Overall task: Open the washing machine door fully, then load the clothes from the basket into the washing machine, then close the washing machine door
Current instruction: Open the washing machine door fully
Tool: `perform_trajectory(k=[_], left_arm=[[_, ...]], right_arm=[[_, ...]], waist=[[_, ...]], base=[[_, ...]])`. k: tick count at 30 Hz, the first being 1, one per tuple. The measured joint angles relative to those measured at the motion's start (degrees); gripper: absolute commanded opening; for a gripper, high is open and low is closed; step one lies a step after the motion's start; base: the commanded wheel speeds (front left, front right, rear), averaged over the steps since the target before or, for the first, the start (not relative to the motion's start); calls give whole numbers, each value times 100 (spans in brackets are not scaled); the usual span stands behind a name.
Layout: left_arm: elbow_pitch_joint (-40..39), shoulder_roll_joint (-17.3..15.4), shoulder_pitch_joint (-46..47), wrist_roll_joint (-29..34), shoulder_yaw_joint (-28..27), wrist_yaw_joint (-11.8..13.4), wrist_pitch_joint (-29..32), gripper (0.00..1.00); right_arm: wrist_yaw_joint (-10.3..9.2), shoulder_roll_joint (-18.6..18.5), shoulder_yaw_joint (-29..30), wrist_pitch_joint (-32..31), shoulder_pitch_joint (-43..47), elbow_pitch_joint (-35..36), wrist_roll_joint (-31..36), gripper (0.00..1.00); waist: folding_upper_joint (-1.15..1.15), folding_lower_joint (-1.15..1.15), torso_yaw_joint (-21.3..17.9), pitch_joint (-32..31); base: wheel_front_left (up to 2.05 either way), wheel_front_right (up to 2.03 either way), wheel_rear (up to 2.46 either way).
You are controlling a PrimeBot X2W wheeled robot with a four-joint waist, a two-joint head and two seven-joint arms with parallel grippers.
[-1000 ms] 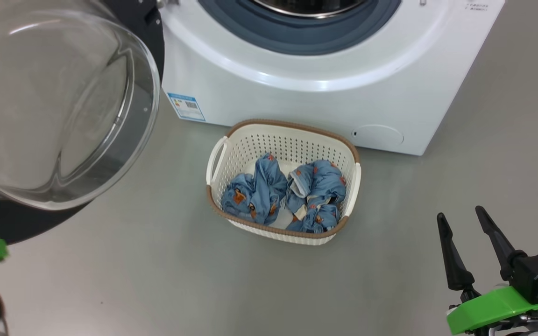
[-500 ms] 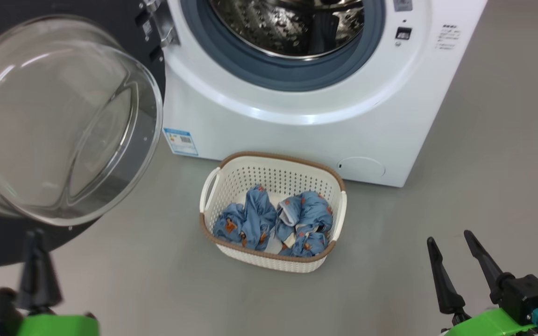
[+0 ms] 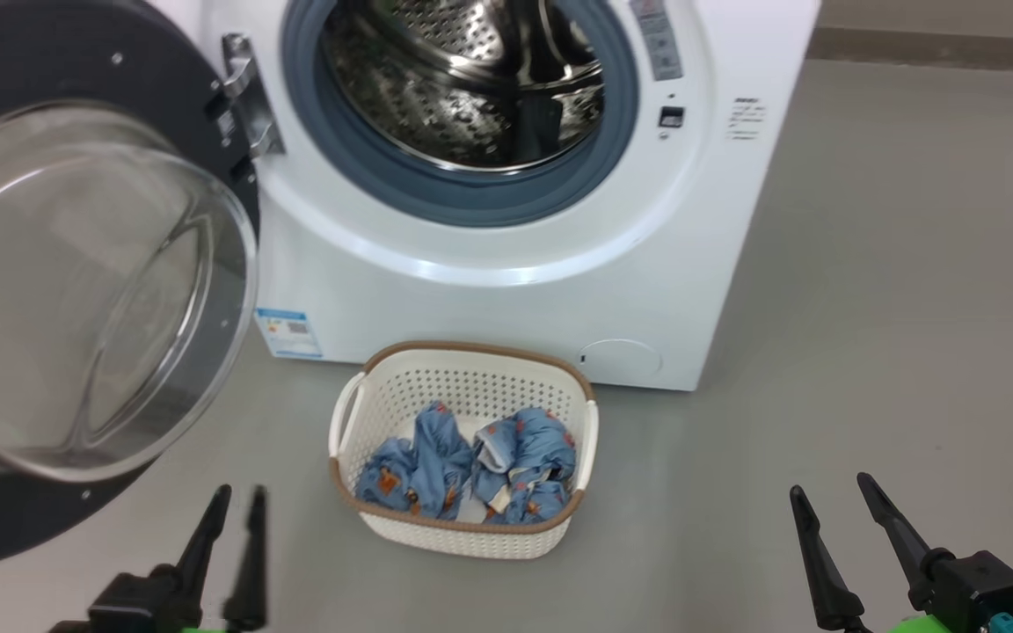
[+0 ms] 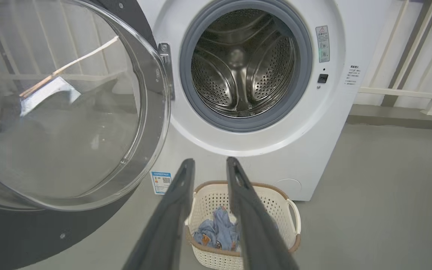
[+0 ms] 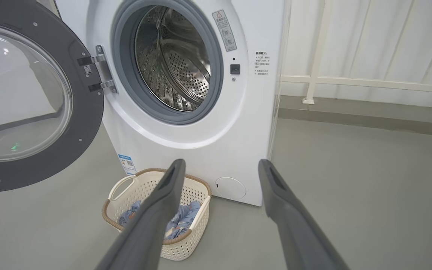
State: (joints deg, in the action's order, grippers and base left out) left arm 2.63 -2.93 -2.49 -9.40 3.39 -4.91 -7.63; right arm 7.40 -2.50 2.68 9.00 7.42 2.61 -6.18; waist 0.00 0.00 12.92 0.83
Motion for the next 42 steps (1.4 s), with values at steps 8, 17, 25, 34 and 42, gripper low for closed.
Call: perform_trajectory(k=[8,17,25,34,42], left_arm=[[129,1,-4,-36,280,-36,103,100],[274,1,-4,-36,352,37,100,100],[342,-2,-4,-36,403,71,92,100],[376,-10,-4,-37,438,122,90,100],[387,-22,-4,-37,464,189,38,100]], right_arm=[[0,8,-2,1,94,20,-65,100],[0,11,-15,1,115,48,-65,100],[0,12,-21,1,213,76,-65,100],[0,13,-19,1,213,74,-66,100],[0,13,-13,1,213,70,-103,100]], waist=[[0,0,-363,-165],[0,0,-668,-253],[0,0,-771,-298],[0,0,-782,-288],[0,0,-783,-283]], base=[[0,0,0],[0,0,0],[0,0,0],[0,0,0],[0,0,0]])
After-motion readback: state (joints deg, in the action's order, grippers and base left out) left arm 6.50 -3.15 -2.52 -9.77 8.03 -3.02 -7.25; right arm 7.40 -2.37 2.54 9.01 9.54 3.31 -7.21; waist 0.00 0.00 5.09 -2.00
